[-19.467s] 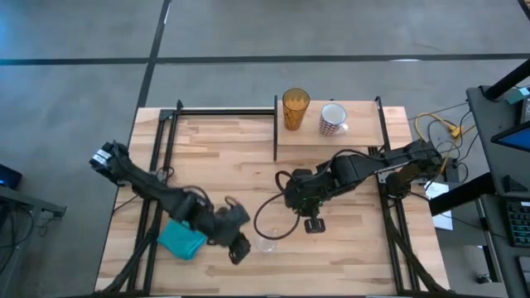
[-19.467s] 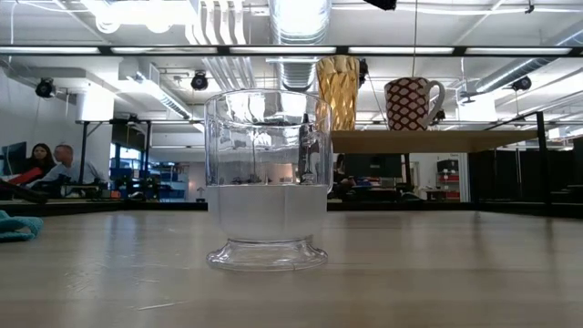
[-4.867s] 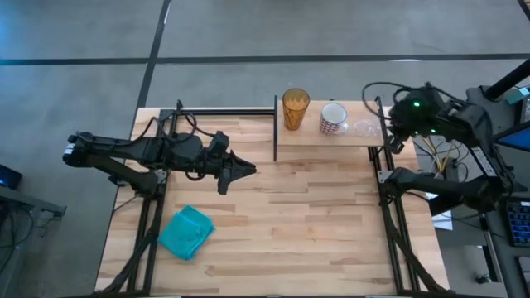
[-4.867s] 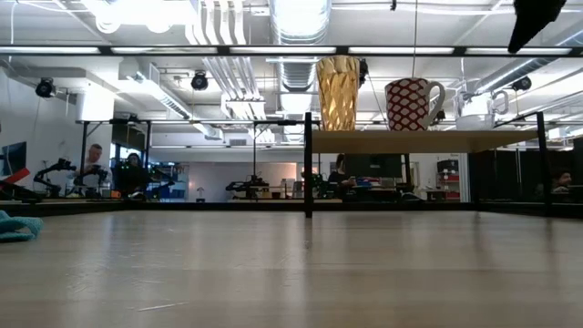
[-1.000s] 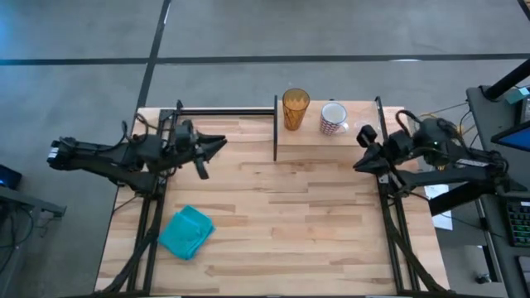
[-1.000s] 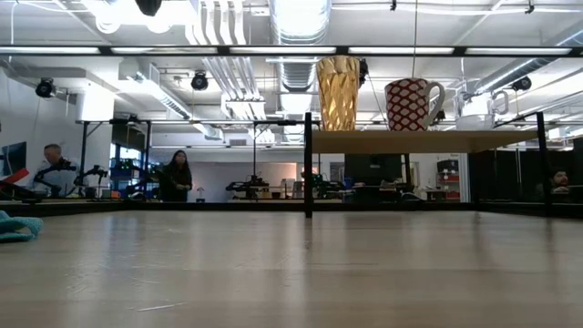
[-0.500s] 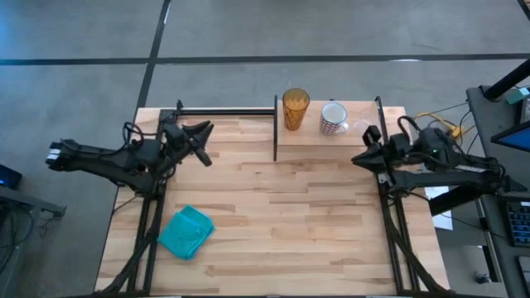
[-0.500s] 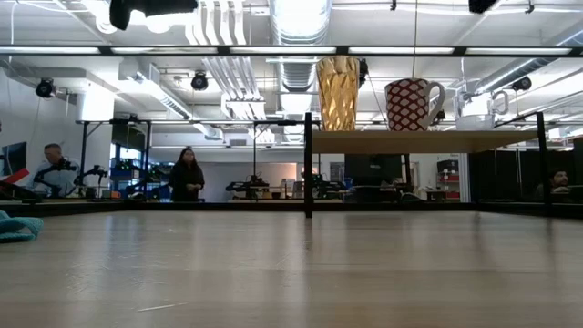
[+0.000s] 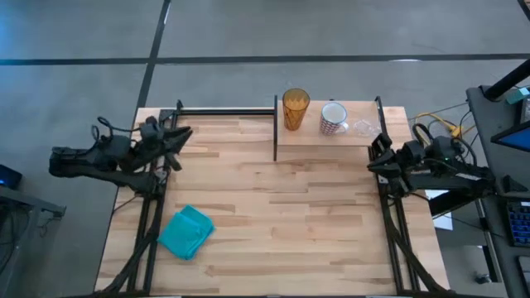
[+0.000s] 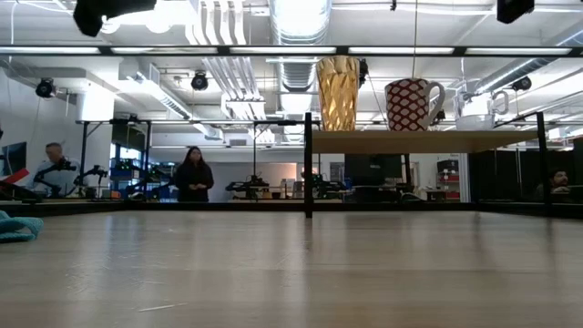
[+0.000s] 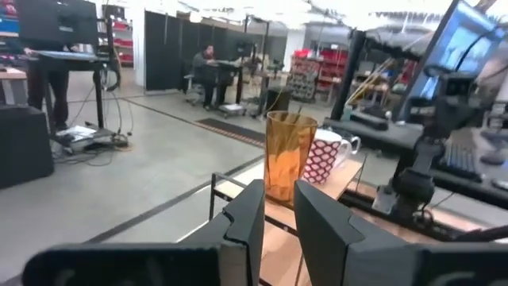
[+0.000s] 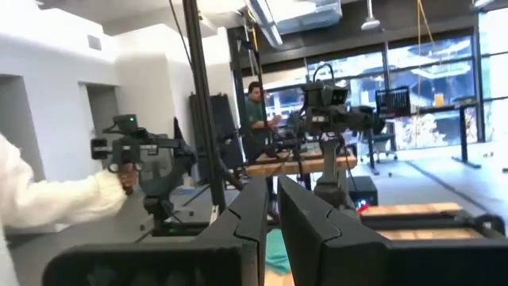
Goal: Stack small to large cups/mugs on shelf
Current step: Return to Home Position
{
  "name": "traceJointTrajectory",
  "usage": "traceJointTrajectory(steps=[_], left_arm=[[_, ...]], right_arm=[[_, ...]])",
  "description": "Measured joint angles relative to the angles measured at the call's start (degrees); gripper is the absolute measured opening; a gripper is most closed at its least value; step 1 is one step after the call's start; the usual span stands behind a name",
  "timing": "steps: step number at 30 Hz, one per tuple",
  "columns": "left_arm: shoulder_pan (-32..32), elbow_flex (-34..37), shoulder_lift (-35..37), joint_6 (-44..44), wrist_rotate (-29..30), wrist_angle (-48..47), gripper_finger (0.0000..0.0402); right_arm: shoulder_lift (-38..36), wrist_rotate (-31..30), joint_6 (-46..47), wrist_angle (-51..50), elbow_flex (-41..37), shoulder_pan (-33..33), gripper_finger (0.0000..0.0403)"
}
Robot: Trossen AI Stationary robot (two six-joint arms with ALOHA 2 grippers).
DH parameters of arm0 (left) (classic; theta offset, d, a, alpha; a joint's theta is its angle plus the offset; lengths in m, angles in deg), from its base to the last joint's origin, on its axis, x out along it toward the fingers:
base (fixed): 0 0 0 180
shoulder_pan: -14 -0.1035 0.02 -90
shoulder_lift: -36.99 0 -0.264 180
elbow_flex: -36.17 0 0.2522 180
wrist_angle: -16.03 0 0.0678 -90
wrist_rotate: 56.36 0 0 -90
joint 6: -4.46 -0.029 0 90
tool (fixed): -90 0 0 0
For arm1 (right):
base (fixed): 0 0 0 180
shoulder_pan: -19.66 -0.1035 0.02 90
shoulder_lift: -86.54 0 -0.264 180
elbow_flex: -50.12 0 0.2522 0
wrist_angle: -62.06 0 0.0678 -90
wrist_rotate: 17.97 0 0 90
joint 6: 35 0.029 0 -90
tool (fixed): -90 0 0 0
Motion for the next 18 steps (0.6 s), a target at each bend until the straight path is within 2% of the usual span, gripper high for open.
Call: traceJointTrajectory(steps=[4,7,9,18], left_arm=[[-0.05,3.93,3.76,1.43,-1.38,-0.43,0.0057],[-0.05,7.37,5.63,1.56,-5.09,-0.47,0.0057],[-0.05,9.6,6.97,2.5,-7.68,-0.46,0.0057],[-0.05,20.21,12.97,8.59,-9.39,2.13,0.0057]], right_arm=[[-2.67,1.81,0.83,-2.27,-0.64,0.01,0.0029],[-3.38,8.93,0.2,-2.91,-1.21,0.0,0.0029],[-3.67,11.61,0.72,-2.78,-1.31,0.0,0.0029],[-3.7,11.55,0.57,-3.1,-4.91,0.0,0.0029]])
